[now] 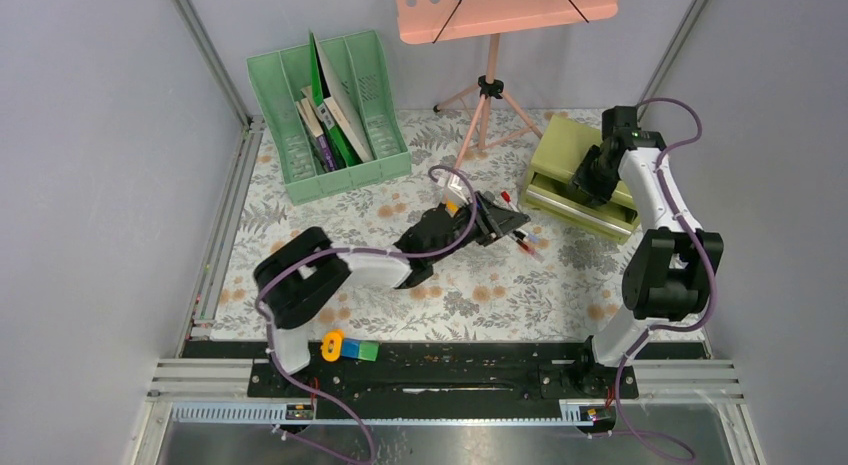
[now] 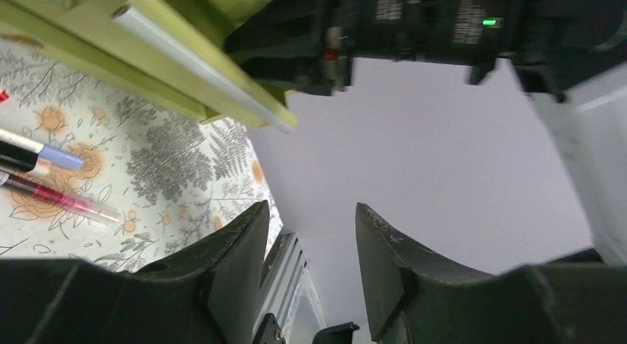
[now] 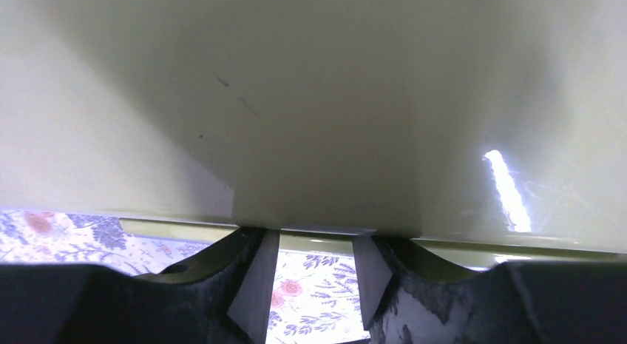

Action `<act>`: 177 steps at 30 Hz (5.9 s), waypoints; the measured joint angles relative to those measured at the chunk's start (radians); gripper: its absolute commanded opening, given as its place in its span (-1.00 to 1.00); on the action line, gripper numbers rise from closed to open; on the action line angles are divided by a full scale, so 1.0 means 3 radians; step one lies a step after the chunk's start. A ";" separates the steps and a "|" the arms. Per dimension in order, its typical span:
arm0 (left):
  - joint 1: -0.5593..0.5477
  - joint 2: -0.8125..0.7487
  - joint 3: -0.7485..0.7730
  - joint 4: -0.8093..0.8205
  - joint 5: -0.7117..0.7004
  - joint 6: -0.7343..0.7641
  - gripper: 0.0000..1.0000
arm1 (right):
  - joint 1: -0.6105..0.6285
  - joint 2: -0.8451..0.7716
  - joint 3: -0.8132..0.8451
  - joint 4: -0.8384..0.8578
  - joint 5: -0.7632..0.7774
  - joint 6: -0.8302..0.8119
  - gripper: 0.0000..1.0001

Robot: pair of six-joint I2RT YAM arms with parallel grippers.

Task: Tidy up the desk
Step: Open the drawer in the storage box, then pick up the stationery from the center of the board.

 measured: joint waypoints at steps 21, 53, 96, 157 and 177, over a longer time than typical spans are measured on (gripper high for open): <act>0.0189 -0.2045 -0.0877 -0.0579 -0.0788 0.0988 0.42 | 0.0215 0.0009 -0.0189 0.0173 0.0173 -0.0135 -0.80; 0.0598 -0.3187 -0.0863 -0.2481 -0.1052 0.1705 0.64 | 0.0657 -0.0813 -0.0354 0.0106 0.0155 -0.0184 -0.08; 0.0598 -0.3938 -0.0875 -0.3758 -0.2219 0.1953 0.94 | 0.1849 0.1386 0.1102 0.0296 0.0571 0.0547 0.39; 0.0609 -0.3400 -0.0885 -0.3744 -0.1776 0.1644 0.98 | 0.1756 0.0931 0.0730 0.0198 0.0235 0.0378 -0.94; 0.1087 -0.2927 -0.1314 -0.3232 -0.0510 0.0688 0.97 | 0.1770 -0.0750 -0.0575 0.0184 -0.0014 0.0237 -1.00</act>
